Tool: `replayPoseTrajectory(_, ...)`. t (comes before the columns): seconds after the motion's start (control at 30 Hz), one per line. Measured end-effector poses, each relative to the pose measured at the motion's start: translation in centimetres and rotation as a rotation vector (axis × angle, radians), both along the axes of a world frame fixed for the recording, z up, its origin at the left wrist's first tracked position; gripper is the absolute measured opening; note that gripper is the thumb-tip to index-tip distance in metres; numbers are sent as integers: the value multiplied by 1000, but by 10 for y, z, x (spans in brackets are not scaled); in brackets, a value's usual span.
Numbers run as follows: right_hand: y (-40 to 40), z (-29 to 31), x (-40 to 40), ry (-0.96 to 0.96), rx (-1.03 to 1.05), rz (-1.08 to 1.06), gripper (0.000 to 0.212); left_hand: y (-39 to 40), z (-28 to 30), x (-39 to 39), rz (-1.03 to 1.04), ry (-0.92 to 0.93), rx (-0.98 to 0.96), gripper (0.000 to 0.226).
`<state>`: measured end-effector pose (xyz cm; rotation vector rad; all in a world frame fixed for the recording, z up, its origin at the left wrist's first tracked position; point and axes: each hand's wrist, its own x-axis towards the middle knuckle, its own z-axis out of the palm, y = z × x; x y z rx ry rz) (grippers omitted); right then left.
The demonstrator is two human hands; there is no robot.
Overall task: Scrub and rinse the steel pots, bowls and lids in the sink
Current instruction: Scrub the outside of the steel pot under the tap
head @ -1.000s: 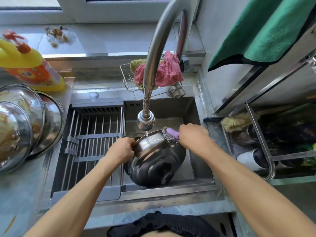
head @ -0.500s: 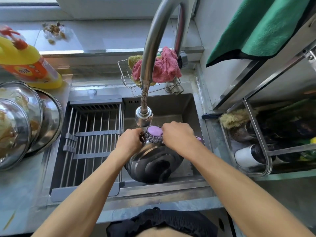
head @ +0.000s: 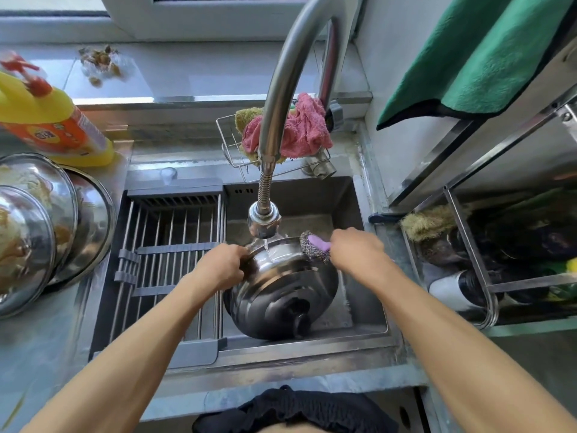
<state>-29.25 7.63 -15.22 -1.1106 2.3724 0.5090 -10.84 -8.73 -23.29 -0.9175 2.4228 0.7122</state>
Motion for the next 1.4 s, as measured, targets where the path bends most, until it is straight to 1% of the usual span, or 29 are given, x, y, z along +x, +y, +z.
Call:
replayPoseTrajectory(0.03, 1, 0, 2, 4, -5, 10, 62, 3, 4, -8, 17, 36, 12, 13)
replayPoseTrajectory(0.07, -2, -1, 8, 0, -21, 37, 50, 7, 4, -17, 33, 90, 41, 8)
replayPoseTrajectory(0.1, -7, -1, 14, -15, -52, 62, 37, 12, 6, -27, 46, 151, 63, 14)
replayPoseTrajectory(0.13, -10, 1, 19, -36, -82, 77, 32, 18, 4, -36, 49, 211, 78, 22)
replayPoseTrajectory(0.17, -12, 1, 21, -58, -92, 76, 32, 20, 1, -37, 69, 234, 87, 26)
replayPoseTrajectory(0.2, -12, 1, 18, -72, -87, 60, 34, 19, -2, -34, 86, 234, 81, 22)
replayPoseTrajectory(0.23, -8, 1, 13, -69, -66, 31, 39, 15, -3, -26, 111, 209, 74, 22)
replayPoseTrajectory(0.27, -3, 0, 7, -62, -40, -9, 42, 9, -5, -17, 135, 164, 73, 28)
replayPoseTrajectory(0.33, 7, -4, -2, -50, 1, -92, 39, -2, -4, -8, 120, 54, 114, 32)
replayPoseTrajectory(0.37, 8, -5, -2, -50, -5, -105, 37, -4, -3, -7, 133, 45, 140, 29)
replayPoseTrajectory(0.4, 7, -7, 1, -55, -33, -107, 34, -3, -3, -11, 159, 83, 181, 26)
replayPoseTrajectory(0.43, 5, -9, 5, -65, -77, -105, 31, 2, -4, -16, 214, 139, 244, 28)
replayPoseTrajectory(0.5, 2, -15, 16, -100, -172, -114, 27, 20, -9, -23, 381, 253, 354, 40)
replayPoseTrajectory(0.6, 9, -21, 29, -155, -360, -201, 21, 41, -16, -28, 619, 379, 339, 47)
replayPoseTrajectory(0.67, 17, -18, 41, -149, -473, -185, 19, 43, -16, -29, 861, 441, 402, 43)
replayPoseTrajectory(0.73, 23, -12, 56, -164, -548, -83, 22, 40, -10, -29, 1108, 506, 569, 37)
replayPoseTrajectory(0.8, 20, -3, 63, -189, -575, 5, 23, 38, -6, -25, 1222, 531, 664, 44)
replayPoseTrajectory(0.87, 10, 2, 53, -156, -568, 15, 25, 39, -3, -20, 1247, 545, 639, 47)
replayPoseTrajectory(0.93, -2, 1, 26, -118, -546, -73, 30, 36, -1, -13, 1277, 562, 598, 49)
replayPoseTrajectory(0.97, -5, -2, 10, -114, -530, -128, 29, 34, 1, -8, 1302, 582, 611, 49)
replayPoseTrajectory(1.03, -6, -11, -16, -121, -497, -227, 24, 27, 4, 3, 1355, 628, 701, 47)
replayPoseTrajectory(1.1, -5, -24, -29, -166, -482, -298, 26, 16, 6, 13, 1388, 685, 774, 42)
replayPoseTrajectory(1.23, 2, -52, -27, -284, -485, -439, 29, -1, 7, 27, 1443, 730, 780, 35)
replayPoseTrajectory(1.33, 19, -71, -16, -362, -496, -530, 32, -7, 10, 33, 1571, 778, 785, 29)
replayPoseTrajectory(1.4, 33, -80, -3, -390, -517, -563, 31, -10, 10, 34, 1664, 804, 793, 33)
